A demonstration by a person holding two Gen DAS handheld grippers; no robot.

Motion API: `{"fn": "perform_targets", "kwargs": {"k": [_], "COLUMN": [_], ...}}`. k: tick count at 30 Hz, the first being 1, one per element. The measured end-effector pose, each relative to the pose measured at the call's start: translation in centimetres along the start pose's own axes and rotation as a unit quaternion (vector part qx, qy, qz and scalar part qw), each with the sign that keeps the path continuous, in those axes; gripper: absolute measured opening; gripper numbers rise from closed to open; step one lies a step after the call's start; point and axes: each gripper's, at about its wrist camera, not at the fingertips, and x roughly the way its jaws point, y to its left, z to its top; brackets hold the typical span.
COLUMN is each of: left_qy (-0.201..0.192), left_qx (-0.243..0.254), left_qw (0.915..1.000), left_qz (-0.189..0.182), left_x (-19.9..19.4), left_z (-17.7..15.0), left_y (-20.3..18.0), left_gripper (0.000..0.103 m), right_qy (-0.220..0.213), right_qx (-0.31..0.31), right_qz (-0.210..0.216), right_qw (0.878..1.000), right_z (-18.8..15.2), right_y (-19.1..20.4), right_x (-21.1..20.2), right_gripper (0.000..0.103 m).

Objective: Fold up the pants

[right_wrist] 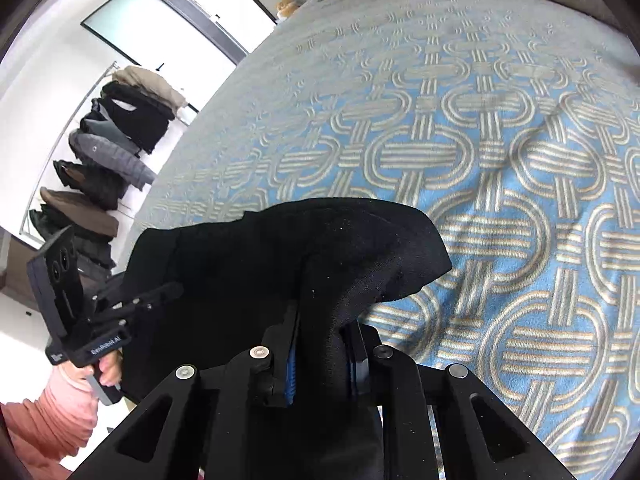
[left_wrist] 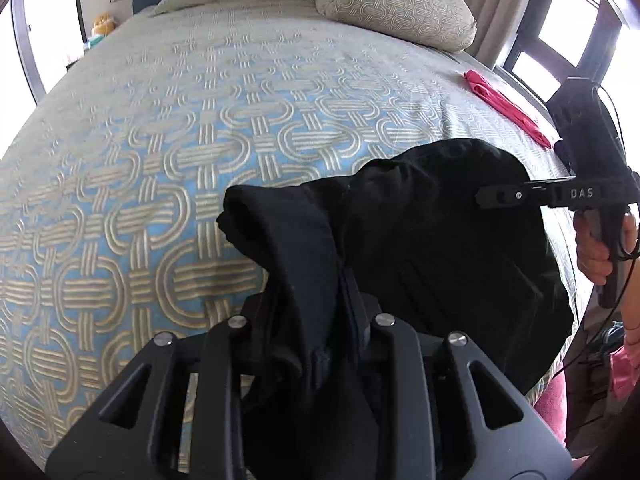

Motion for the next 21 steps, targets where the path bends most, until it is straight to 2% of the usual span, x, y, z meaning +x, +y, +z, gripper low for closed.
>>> {"fn": "perform_targets", "kwargs": {"k": [5, 9, 11, 12, 13, 14, 15, 17, 18, 21], "left_qy": [-0.030, -0.060, -0.058, -0.048, -0.038, -0.032, -0.029, -0.024, -0.021, -0.019], "left_qx": [0.013, 0.027, 0.032, 0.033, 0.032, 0.032, 0.035, 0.042, 0.040, 0.018], "left_qw": [0.9994, 0.9978, 0.9977, 0.9980, 0.9978, 0.9968, 0.9947, 0.9872, 0.9869, 0.9902], "left_qz": [0.006, 0.012, 0.014, 0.023, 0.045, 0.066, 0.092, 0.152, 0.155, 0.138], "left_x": [-0.7, -0.2, 1.4, 2.4, 3.5, 4.1, 4.7, 5.1, 4.9, 3.0], "left_z": [3.0, 6.1, 7.6, 8.1, 8.3, 8.3, 8.3, 7.8, 7.4, 6.0], "left_y": [0.1, 0.1, 0.4, 0.5, 0.6, 0.7, 0.7, 0.9, 1.1, 1.5], "left_gripper": [0.027, 0.027, 0.032, 0.035, 0.042, 0.048, 0.049, 0.050, 0.052, 0.056], "right_qy": [-0.041, -0.080, -0.089, -0.086, -0.077, -0.058, -0.045, -0.020, -0.019, -0.037], "right_qx": [0.004, 0.004, 0.010, 0.009, 0.011, 0.015, 0.019, 0.012, 0.006, 0.024], "right_qz": [0.014, 0.001, -0.027, -0.046, -0.073, -0.119, -0.166, -0.263, -0.278, -0.237], "right_qw": [0.999, 0.997, 0.996, 0.995, 0.994, 0.991, 0.985, 0.965, 0.960, 0.970], "right_z": [2.0, 4.2, 5.4, 5.9, 6.3, 6.7, 6.9, 6.8, 6.3, 3.9], "right_y": [0.8, 0.7, 0.0, -0.3, -0.7, -1.2, -1.5, -1.7, -1.5, -0.5], "right_x": [-2.2, -3.8, -3.8, -3.4, -2.8, -1.7, -0.9, 0.3, 0.2, -2.1], "right_gripper": [0.017, 0.017, 0.017, 0.018, 0.020, 0.023, 0.024, 0.025, 0.025, 0.025]}}
